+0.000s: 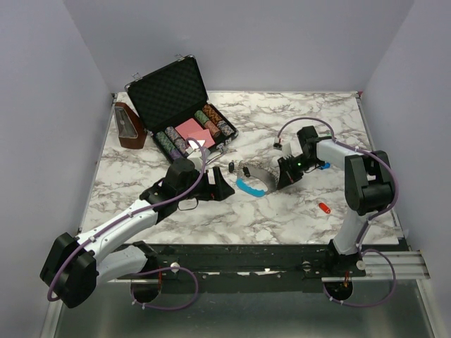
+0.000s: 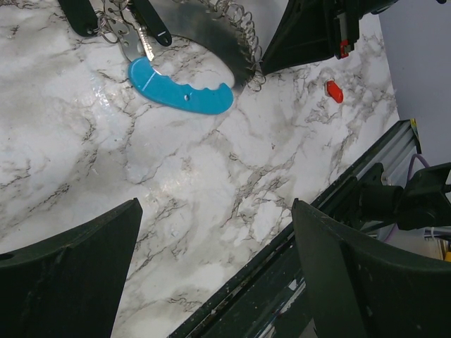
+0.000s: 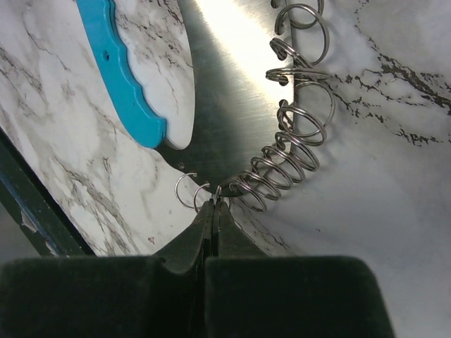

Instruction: Put the keys on the keyring

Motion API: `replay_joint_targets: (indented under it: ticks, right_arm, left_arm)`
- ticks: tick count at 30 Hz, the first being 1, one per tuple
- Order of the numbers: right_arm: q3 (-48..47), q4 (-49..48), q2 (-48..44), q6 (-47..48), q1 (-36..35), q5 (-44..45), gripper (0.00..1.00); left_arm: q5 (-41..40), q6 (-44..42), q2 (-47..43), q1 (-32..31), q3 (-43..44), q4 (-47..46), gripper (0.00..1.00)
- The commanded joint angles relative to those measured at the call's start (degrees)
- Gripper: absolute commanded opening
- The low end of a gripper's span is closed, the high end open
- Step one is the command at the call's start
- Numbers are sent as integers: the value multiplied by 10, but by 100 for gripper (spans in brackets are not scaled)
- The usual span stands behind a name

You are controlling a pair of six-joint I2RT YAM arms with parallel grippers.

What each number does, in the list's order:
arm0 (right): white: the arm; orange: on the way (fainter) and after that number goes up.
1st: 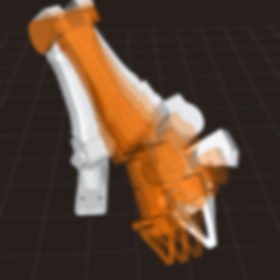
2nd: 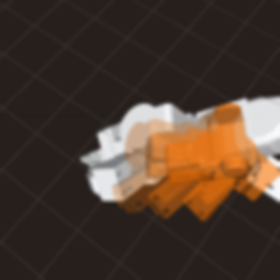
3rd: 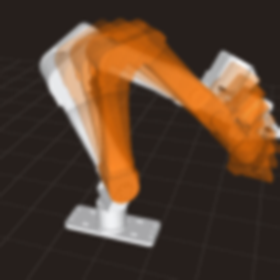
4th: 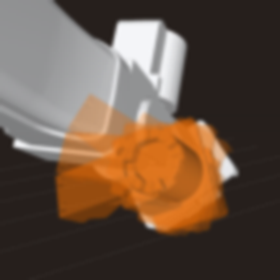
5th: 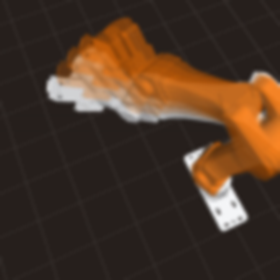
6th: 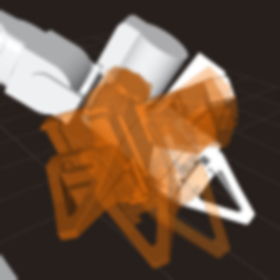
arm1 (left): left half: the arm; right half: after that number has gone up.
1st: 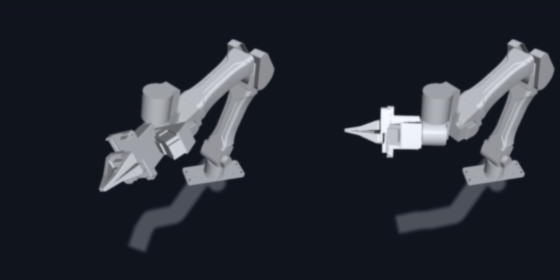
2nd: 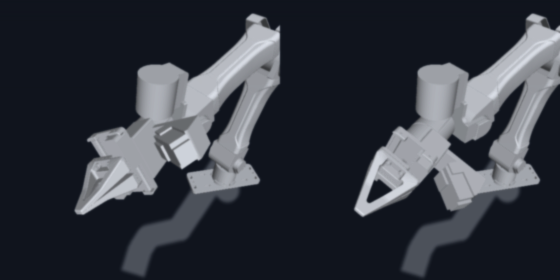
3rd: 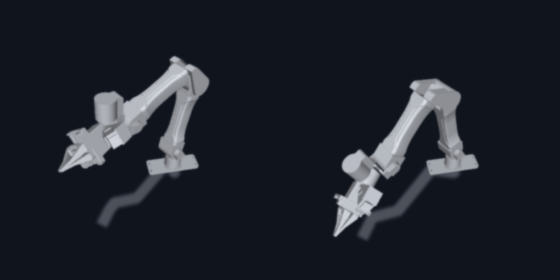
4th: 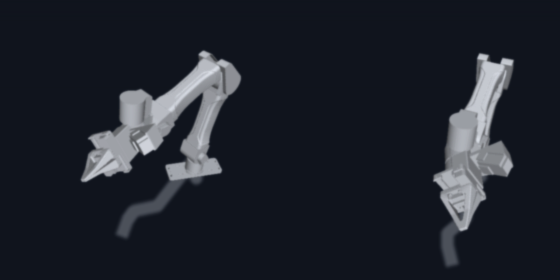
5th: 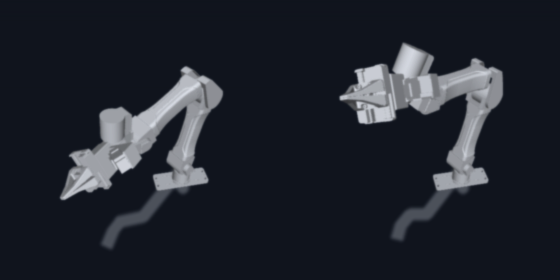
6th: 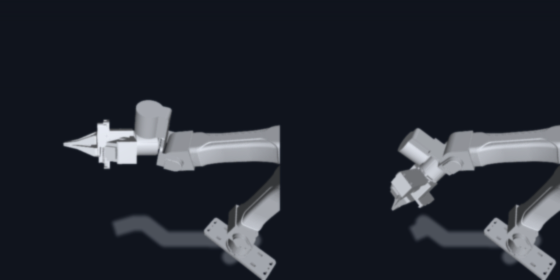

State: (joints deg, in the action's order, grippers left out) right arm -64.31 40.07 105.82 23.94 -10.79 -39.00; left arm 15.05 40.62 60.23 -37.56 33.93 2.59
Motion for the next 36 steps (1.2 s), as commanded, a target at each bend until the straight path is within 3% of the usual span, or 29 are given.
replay_joint_targets:
  ticks: [1,5,9,15,21,28,36]
  right_arm:
    - [-1,-3,8,-1,-4,16,1]
    - [-15,19,-6,22,-4,-24,1]
    - [-41,79,-48,91,-4,-135,1]
    - [-110,299,-90,324,-13,-266,1]
    - [-147,363,-111,343,-41,-256,1]
    - [-181,414,-160,390,-79,-233,1]
    - [-157,414,-221,507,-114,-231,1]
  left_arm:
    - [8,3,-3,2,-4,-11,95]
    - [28,-9,-7,1,-8,-22,92]
    - [108,-79,-32,-30,-23,-119,87]
    - [59,-292,-93,-153,-15,-130,87]
    - [-8,-445,-139,-225,-64,-230,87]
    - [-50,-474,-132,-241,-45,-238,85]
    - [-49,-419,-78,-241,-12,-261,64]
